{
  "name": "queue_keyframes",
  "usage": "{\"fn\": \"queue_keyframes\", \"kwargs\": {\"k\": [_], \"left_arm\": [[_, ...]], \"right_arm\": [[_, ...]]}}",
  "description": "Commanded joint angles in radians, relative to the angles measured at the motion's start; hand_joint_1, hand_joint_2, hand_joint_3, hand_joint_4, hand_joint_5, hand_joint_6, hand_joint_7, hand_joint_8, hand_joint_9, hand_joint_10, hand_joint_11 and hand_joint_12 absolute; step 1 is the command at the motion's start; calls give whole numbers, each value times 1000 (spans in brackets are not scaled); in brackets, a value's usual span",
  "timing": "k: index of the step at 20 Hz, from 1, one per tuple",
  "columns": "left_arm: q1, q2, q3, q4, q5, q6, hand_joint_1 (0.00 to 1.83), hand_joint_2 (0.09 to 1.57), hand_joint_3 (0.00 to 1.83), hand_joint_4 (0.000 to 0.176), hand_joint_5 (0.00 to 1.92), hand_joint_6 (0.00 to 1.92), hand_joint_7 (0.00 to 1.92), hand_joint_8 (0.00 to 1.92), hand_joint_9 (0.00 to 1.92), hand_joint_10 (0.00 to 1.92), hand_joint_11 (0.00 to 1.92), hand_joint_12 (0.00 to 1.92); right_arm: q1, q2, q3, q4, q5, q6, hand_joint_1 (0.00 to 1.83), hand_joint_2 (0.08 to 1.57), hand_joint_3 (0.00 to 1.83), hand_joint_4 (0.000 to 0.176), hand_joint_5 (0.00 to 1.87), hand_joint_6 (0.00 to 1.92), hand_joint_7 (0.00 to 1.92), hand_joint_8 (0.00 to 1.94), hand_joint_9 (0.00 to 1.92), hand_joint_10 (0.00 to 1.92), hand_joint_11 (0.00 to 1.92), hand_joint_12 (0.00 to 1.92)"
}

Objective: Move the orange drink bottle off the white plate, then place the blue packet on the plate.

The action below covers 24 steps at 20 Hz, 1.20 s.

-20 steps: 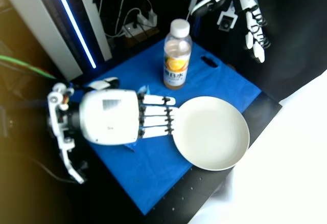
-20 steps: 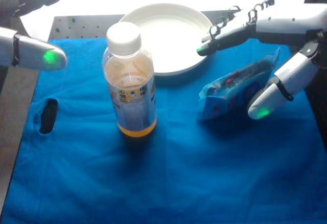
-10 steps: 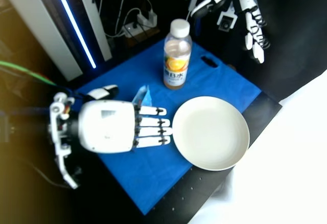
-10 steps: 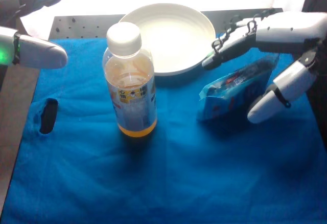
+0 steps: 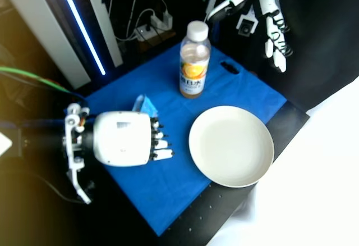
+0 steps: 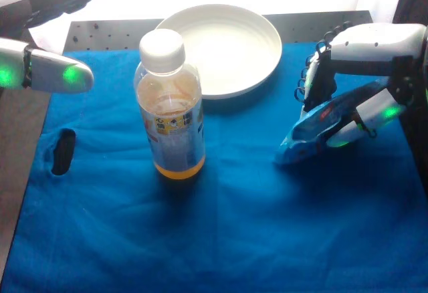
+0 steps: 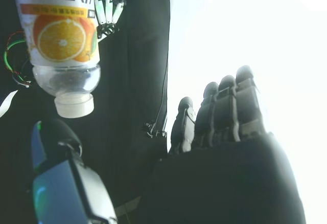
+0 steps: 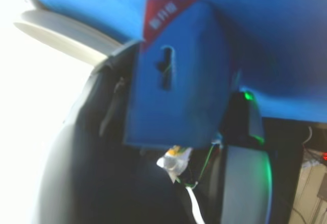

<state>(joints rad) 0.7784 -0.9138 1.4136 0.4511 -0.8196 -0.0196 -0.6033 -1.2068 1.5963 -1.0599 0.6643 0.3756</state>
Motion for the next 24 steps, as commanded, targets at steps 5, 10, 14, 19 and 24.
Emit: {"fn": "queue_keyframes", "kwargs": {"k": [5, 10, 14, 19, 24], "left_arm": [[-2, -4, 6, -57, -76, -4, 435, 667, 0, 176, 0, 0, 0, 0, 0, 0, 0, 0], [8, -23, 21, -54, -56, -3, 557, 677, 2, 176, 0, 0, 0, 0, 0, 0, 0, 0], [8, -25, 24, -42, -41, -3, 589, 677, 1, 176, 0, 0, 0, 0, 0, 0, 0, 0], [8, -38, 27, -34, -34, -6, 582, 665, 0, 176, 0, 0, 0, 0, 0, 0, 0, 0], [8, -73, 50, -18, -41, -33, 504, 700, 8, 176, 0, 0, 0, 0, 0, 0, 0, 0]], "right_arm": [[89, -3, 18, 51, 81, 4, 1277, 1050, 2, 0, 1248, 308, 1089, 1019, 875, 1037, 561, 1639], [216, -24, 48, 22, 83, 3, 1196, 1078, 2, 0, 1068, 776, 875, 1269, 737, 1504, 469, 1828], [265, -97, 126, 28, 70, 4, 1253, 1098, 1, 0, 1064, 628, 971, 1248, 811, 1501, 688, 1836], [273, -213, 245, 74, 47, 4, 1273, 1087, 3, 0, 1116, 479, 1036, 1136, 944, 1050, 693, 1513], [273, -285, 323, 96, -7, 4, 1237, 1113, 0, 0, 942, 940, 1070, 953, 1065, 630, 721, 1212]]}}
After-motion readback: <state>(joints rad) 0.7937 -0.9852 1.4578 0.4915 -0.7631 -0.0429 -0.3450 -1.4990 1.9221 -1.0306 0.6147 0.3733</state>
